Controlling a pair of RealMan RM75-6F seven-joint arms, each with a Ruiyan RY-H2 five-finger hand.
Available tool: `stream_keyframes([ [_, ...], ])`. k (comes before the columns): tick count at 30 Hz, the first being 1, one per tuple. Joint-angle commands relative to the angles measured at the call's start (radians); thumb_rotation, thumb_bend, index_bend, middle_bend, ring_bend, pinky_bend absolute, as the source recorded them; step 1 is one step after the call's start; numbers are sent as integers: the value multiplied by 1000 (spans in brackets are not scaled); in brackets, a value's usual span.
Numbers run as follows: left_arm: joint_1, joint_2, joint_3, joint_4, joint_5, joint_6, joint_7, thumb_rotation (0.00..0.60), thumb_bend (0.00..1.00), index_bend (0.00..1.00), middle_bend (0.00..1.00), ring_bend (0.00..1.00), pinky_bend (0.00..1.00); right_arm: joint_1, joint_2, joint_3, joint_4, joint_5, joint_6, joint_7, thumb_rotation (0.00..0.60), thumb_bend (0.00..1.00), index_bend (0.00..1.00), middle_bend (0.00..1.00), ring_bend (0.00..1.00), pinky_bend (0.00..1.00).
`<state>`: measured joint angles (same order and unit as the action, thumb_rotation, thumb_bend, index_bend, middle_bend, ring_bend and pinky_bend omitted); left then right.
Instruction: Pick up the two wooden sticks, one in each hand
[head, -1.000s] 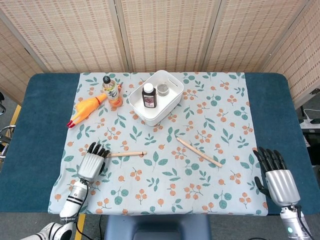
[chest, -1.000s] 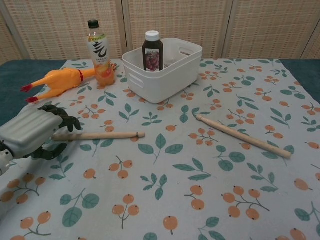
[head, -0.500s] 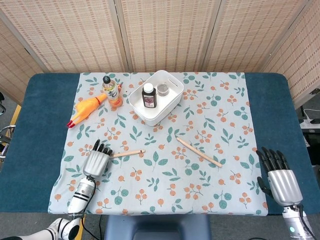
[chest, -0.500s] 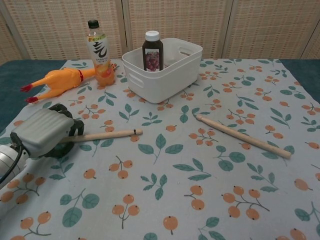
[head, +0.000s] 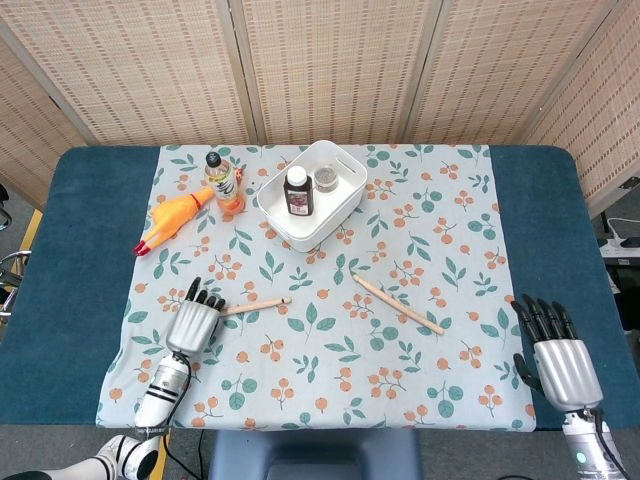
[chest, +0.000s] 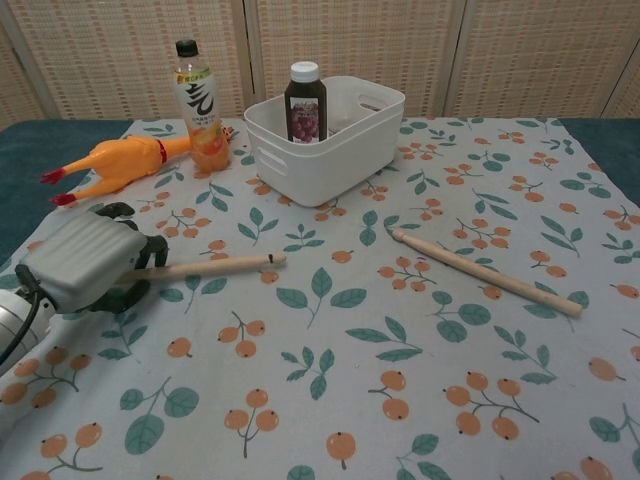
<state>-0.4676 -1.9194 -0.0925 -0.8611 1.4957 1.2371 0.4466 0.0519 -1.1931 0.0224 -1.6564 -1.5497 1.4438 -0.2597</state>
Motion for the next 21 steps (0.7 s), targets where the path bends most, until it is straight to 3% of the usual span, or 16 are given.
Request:
stream_keyframes([
  [1, 1, -10, 17, 35, 28, 36, -51, 600, 543, 764, 803, 427, 163, 13, -8, 8, -1, 25, -26, -19, 600, 359, 0, 0, 0, 0],
  [6, 8, -6, 42, 70, 77, 112, -156, 600, 556, 800, 838, 451, 162, 53, -34, 35, -12, 101, -97, -81, 600, 359, 0, 5, 0, 0],
  [12, 16, 10, 56, 67, 99, 149, -215, 600, 555, 804, 841, 453, 159, 75, -70, 50, -22, 137, -121, -136, 600, 359, 10, 123, 0, 0],
  [21, 45, 86, 75, 10, 122, 212, -294, 600, 556, 804, 842, 454, 158, 188, -258, 120, -23, 304, -203, -405, 600, 359, 150, 258, 0, 0],
])
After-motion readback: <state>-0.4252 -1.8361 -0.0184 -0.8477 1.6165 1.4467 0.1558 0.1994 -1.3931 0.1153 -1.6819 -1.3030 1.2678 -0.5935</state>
